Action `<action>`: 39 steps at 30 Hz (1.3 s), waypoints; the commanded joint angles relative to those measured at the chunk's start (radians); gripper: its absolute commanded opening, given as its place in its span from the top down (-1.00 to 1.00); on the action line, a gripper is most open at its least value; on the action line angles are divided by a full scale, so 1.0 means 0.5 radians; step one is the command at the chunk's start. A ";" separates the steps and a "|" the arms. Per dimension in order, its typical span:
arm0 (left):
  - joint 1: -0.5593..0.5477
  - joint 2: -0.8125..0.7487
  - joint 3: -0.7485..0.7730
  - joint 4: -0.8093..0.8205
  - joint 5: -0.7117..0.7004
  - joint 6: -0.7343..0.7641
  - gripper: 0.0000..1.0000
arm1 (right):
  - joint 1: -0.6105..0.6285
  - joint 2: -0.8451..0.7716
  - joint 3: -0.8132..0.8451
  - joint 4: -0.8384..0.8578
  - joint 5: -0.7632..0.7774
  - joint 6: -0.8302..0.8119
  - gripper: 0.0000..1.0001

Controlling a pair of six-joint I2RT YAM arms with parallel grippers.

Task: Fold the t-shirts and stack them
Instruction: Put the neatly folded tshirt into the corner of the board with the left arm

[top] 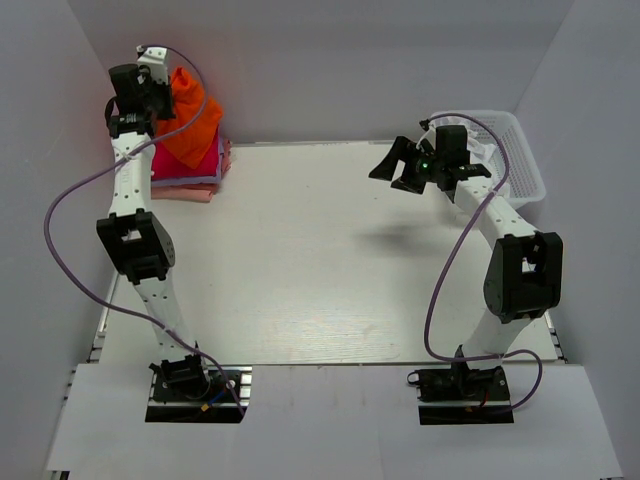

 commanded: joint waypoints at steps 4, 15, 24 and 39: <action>0.004 -0.145 0.211 0.090 0.106 -0.221 1.00 | -0.002 -0.009 0.025 0.027 -0.024 -0.004 -0.81; -0.036 -0.295 0.085 0.108 0.128 -0.405 1.00 | -0.002 0.037 0.012 0.098 -0.143 -0.026 -0.81; -0.055 -0.185 0.052 0.194 0.296 -0.593 1.00 | -0.002 0.016 -0.024 0.153 -0.116 -0.020 -0.81; 0.004 -0.014 -0.191 0.143 -0.105 -0.510 1.00 | 0.002 0.049 0.043 0.125 -0.113 0.026 -0.81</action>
